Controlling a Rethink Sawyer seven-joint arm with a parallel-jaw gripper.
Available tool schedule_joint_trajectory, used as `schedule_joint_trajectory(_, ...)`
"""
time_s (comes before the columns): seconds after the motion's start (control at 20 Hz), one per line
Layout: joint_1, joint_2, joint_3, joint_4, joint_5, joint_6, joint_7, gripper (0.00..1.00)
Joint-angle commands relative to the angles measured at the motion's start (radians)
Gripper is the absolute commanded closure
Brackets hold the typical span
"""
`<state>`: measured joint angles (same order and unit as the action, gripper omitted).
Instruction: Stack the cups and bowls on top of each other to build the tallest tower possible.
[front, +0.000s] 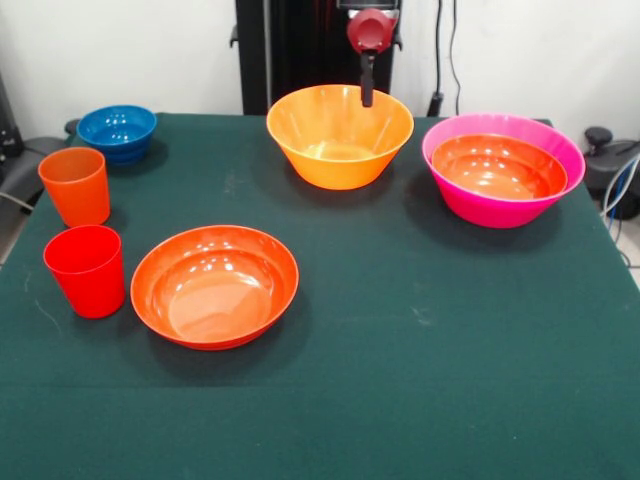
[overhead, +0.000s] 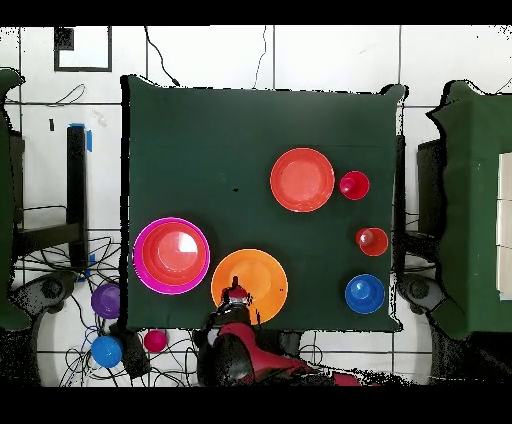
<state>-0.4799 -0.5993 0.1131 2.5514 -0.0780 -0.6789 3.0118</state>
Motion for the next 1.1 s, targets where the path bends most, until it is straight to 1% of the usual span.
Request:
schedule_joint_trajectory(0.05, -0.007, -0.027, 0.099, -0.032, 0.066, 0.042, 0.227, 0.00)
schedule_joint_trajectory(0.15, -0.016, -0.036, 0.100, -0.006, 0.058, 0.058, 0.226, 0.00)
schedule_joint_trajectory(0.3, -0.025, -0.020, 0.097, 0.022, 0.036, 0.039, 0.233, 0.00)
schedule_joint_trajectory(0.45, -0.012, 0.019, 0.094, 0.029, 0.030, 0.001, 0.252, 0.00)
schedule_joint_trajectory(0.5, 0.009, 0.021, 0.100, 0.030, 0.047, -0.004, 0.263, 0.00)
schedule_joint_trajectory(0.75, 0.022, 0.080, 0.093, 0.022, 0.042, -0.048, 0.284, 0.00)
schedule_joint_trajectory(1.0, 0.061, 0.143, 0.085, 0.028, 0.064, -0.107, 0.328, 0.00)
schedule_joint_trajectory(1.1, 0.069, 0.174, 0.081, 0.023, 0.062, -0.133, 0.338, 0.00)
